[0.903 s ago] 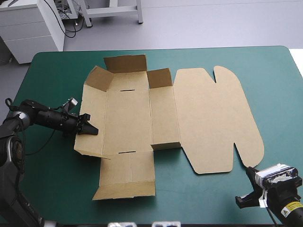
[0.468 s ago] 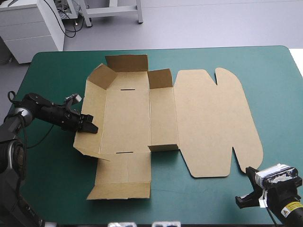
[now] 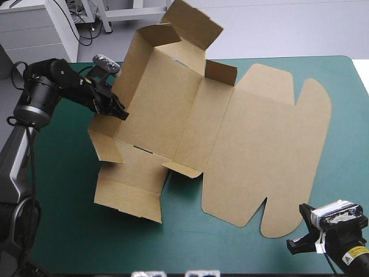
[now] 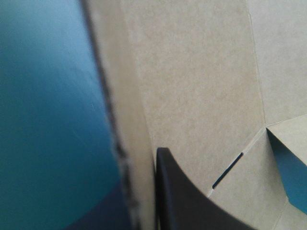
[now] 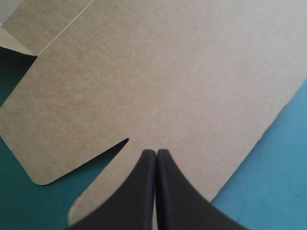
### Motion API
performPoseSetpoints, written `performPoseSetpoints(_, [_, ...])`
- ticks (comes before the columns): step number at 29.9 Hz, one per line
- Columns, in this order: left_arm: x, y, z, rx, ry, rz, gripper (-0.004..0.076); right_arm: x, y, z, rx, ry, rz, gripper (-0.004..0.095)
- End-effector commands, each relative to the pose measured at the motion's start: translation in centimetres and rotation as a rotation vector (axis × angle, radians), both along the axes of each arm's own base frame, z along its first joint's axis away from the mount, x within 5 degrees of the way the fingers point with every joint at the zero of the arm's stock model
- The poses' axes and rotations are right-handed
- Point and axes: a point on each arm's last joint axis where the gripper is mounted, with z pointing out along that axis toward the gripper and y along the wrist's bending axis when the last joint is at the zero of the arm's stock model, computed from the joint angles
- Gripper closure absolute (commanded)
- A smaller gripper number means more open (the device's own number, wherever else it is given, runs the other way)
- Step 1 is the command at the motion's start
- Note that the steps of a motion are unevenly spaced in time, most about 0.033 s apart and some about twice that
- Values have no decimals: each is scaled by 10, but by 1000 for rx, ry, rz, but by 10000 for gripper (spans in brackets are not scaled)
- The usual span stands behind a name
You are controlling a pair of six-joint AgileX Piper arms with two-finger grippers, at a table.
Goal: Fold the box
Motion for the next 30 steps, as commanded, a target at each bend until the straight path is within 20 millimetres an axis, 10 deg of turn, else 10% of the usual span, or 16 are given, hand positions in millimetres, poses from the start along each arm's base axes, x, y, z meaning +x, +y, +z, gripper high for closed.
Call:
performPoseSetpoints(1, [-26, -23, 50, 63, -154, -93, 731, 4, 0, 13, 21, -70, -9, 927])
performPoseSetpoints(30, [-6, -137, 60, 607, -839, -252, 731, 4, 0, 13, 21, -70, -9, 927])
